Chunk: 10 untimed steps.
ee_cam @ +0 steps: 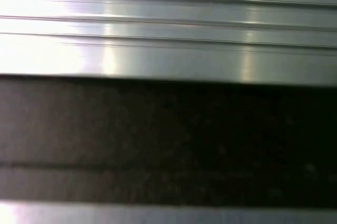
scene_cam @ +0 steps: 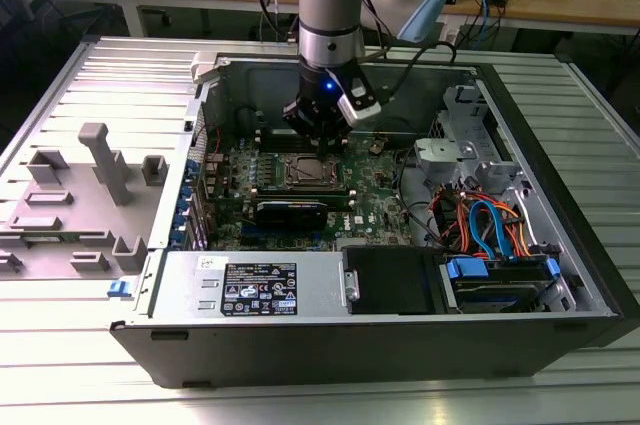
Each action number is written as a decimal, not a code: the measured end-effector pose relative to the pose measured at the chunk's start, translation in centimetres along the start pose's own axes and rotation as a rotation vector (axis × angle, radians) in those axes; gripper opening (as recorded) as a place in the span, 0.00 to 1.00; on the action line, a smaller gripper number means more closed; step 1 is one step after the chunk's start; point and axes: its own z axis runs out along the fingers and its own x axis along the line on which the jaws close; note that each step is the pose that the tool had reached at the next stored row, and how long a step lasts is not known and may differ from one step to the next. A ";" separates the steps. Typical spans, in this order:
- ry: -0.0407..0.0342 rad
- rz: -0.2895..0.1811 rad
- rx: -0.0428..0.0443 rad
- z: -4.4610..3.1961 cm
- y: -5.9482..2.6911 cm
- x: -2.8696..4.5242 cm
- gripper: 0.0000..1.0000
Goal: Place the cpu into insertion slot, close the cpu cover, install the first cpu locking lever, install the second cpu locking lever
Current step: 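Install the second cpu locking lever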
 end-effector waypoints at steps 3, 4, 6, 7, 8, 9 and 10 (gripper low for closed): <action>0.0001 0.000 0.0001 0.00 -0.13 0.00 0.11; 0.0001 0.000 0.0002 0.00 -0.17 0.01 0.11; 0.0000 0.000 0.0001 0.01 -0.35 0.01 0.11; 0.0000 0.000 0.0000 0.01 -0.52 0.02 0.11; 0.0001 0.000 0.0001 0.01 -0.70 0.03 0.11; 0.0000 0.000 0.0001 0.02 -0.79 0.03 0.11; -0.0001 0.000 0.0000 0.02 -0.84 0.03 0.11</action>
